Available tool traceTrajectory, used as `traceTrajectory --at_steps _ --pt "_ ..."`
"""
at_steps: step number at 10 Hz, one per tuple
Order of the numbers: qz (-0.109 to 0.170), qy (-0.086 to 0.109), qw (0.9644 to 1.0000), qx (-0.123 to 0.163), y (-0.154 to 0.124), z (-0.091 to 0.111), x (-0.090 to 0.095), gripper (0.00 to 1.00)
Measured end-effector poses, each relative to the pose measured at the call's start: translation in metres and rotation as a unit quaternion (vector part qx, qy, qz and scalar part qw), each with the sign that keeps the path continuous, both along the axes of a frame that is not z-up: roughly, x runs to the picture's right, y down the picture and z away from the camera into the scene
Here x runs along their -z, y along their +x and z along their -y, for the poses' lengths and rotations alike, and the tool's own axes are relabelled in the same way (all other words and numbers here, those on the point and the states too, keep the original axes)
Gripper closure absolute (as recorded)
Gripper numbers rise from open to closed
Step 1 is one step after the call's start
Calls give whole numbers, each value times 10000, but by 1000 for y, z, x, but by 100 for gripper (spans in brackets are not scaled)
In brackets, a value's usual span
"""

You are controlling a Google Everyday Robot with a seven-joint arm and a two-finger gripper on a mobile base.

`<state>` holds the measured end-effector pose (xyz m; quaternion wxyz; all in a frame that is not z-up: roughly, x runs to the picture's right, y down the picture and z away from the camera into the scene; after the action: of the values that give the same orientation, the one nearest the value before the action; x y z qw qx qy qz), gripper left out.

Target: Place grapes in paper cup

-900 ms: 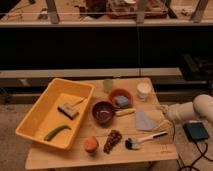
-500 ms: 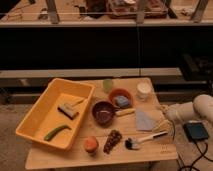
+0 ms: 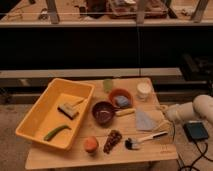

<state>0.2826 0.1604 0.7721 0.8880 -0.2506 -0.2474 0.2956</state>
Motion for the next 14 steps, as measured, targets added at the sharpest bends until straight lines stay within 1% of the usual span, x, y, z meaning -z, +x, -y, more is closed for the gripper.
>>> traceTrajectory --at_steps 9,11,12,13,14 --pt "0 0 10000 0 0 0 0 20" --pt "-2 -15 10000 38 0 -1 1 20" --pt "70 -57 9998 173 -3 -4 2 20" --pt "195 -110 9990 382 -14 -10 4 20" --pt "326 -195 9974 611 -28 -19 7 20"
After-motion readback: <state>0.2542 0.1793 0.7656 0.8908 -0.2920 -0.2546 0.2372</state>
